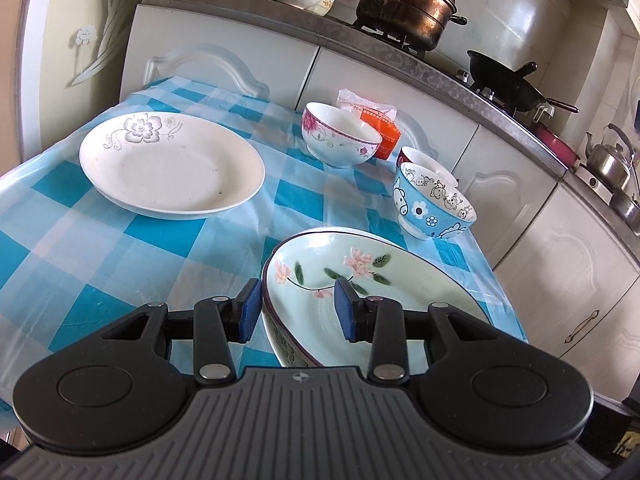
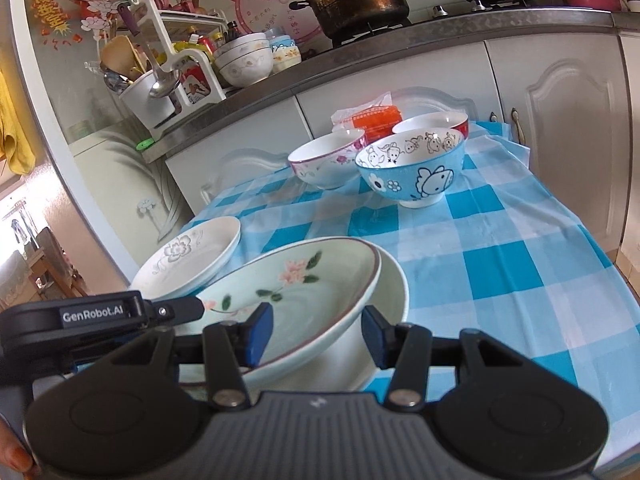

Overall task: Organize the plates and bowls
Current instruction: 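Lower the green plate onto the white plate stack, open left gripper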

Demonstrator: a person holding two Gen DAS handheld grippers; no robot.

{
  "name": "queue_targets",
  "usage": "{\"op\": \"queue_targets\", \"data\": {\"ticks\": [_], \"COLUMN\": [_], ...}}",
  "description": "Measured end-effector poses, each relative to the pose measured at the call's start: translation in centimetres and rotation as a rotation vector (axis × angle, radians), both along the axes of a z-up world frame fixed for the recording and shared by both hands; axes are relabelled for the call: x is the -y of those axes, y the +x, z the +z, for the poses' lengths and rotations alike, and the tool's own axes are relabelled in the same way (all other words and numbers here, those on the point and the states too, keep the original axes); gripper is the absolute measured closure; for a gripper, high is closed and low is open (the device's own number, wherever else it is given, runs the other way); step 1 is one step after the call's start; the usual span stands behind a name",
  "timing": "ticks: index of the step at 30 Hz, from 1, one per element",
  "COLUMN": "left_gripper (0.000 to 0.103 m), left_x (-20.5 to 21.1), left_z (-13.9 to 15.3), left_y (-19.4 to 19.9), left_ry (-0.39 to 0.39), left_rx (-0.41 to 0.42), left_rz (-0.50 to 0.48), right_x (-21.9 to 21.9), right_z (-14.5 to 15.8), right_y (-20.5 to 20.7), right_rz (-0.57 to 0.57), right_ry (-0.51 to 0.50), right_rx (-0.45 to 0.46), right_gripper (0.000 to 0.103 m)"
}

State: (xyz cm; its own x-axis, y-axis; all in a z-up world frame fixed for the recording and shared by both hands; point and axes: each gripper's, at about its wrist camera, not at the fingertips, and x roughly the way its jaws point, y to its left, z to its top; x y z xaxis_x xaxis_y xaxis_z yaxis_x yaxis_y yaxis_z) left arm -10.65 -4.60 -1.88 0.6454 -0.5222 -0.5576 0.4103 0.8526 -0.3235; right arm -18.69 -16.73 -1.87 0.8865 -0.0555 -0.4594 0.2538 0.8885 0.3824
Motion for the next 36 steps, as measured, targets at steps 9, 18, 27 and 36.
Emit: {"op": "queue_targets", "data": {"ticks": [9, 18, 27, 36], "left_gripper": [0.06, 0.052, 0.054, 0.056], "left_x": [0.1, -1.4, -0.9, 0.4], "left_z": [-0.5, 0.0, -1.0, -1.4], "left_y": [-0.3, -0.1, 1.2, 1.1], "left_ry": [0.006, -0.002, 0.008, 0.028], "left_rx": [0.014, 0.039, 0.004, 0.019], "left_rz": [-0.015, 0.007, 0.038, -0.008], "right_x": [-0.4, -0.2, 0.5, 2.4], "right_z": [-0.4, -0.1, 0.1, -0.7], "right_y": [0.1, -0.6, -1.4, -1.8], "right_rz": [0.004, -0.002, -0.043, -0.105], "right_ry": [-0.033, -0.022, 0.052, 0.094], "right_rx": [-0.011, 0.011, 0.058, 0.066], "right_gripper": [0.054, 0.05, 0.041, 0.026]}}
